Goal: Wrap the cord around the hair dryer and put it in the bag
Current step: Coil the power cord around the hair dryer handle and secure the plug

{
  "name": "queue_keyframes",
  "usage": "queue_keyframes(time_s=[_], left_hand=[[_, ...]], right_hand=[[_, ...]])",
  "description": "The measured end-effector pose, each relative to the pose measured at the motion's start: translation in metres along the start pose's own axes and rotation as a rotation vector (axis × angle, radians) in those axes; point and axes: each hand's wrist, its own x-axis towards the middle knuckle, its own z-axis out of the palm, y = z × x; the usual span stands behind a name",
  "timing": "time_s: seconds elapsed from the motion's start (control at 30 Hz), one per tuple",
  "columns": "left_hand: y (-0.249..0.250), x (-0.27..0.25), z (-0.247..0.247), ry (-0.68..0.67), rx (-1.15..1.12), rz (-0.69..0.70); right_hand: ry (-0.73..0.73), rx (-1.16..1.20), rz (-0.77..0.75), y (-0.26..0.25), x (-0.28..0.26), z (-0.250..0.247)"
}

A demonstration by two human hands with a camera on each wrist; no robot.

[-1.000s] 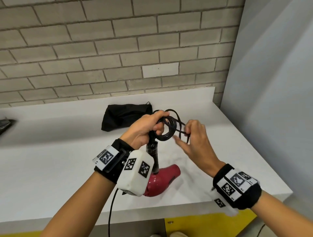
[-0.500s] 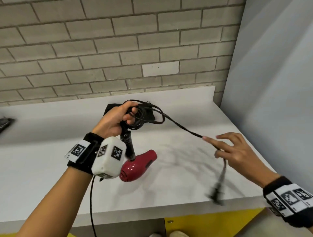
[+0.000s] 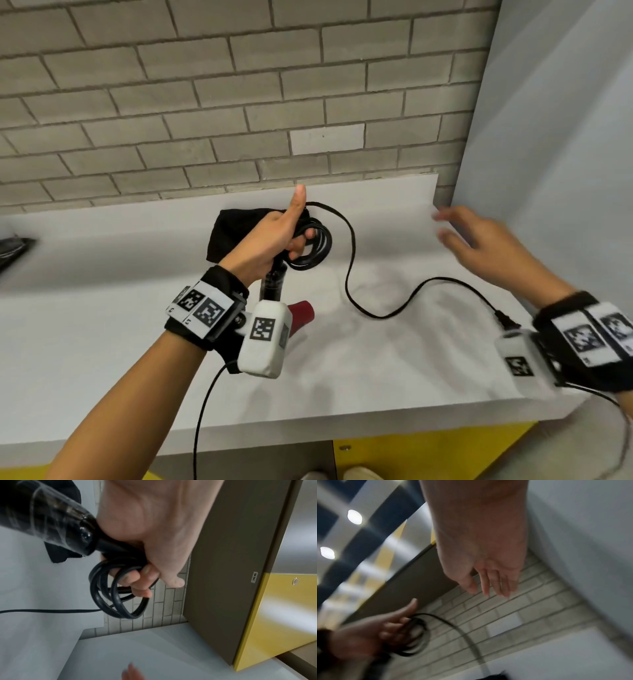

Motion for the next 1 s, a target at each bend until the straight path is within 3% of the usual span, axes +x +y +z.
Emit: queue_keyframes(time_s=[0.07, 0.17, 0.27, 0.4, 0.5, 0.6, 0.67, 0.8, 0.9, 1.0], left_hand=[[0.004, -0.002, 0.007, -0.06, -0.017, 0.005], [0.01, -0.003, 0.012, -0.119, -0.024, 0.012], [0.014, -0.005, 0.008, -0.096, -0.064, -0.006], [0.009, 0.0, -0.009, -0.05, -0.215, -0.049], [0.001, 0.001, -0.014, -0.108, -0.288, -0.048], [-0.005, 0.0, -0.007, -0.125, -0.302, -0.039], [-0.009, 0.003, -0.001, -0.115, -0.307, -0.018], [-0.015, 0.005, 0.015, -0.093, -0.331, 0.007], [-0.021, 0.004, 0.031, -0.093, -0.277, 0.031], [-0.029, 0.001, 0.044, -0.109, -0.073, 0.105]], right_hand=[[-0.196, 0.243, 0.013, -0.035, 0.013, 0.023], [-0.406, 0.306, 0.012, -0.055, 0.028, 0.062], [-0.409, 0.47, -0.081, -0.045, 0.032, 0.079], [-0.325, 0.632, -0.074, -0.015, 0.02, 0.058], [-0.285, 0.38, -0.117, 0.006, 0.007, 0.041], [-0.105, 0.144, -0.132, 0.013, -0.007, 0.047], [0.004, -0.161, -0.243, 0.003, -0.022, 0.06], [-0.059, -0.498, -0.494, -0.026, -0.052, 0.09], [-0.117, -0.568, -0.647, -0.05, -0.063, 0.099], [-0.108, -0.561, -0.779, -0.067, -0.061, 0.097]])
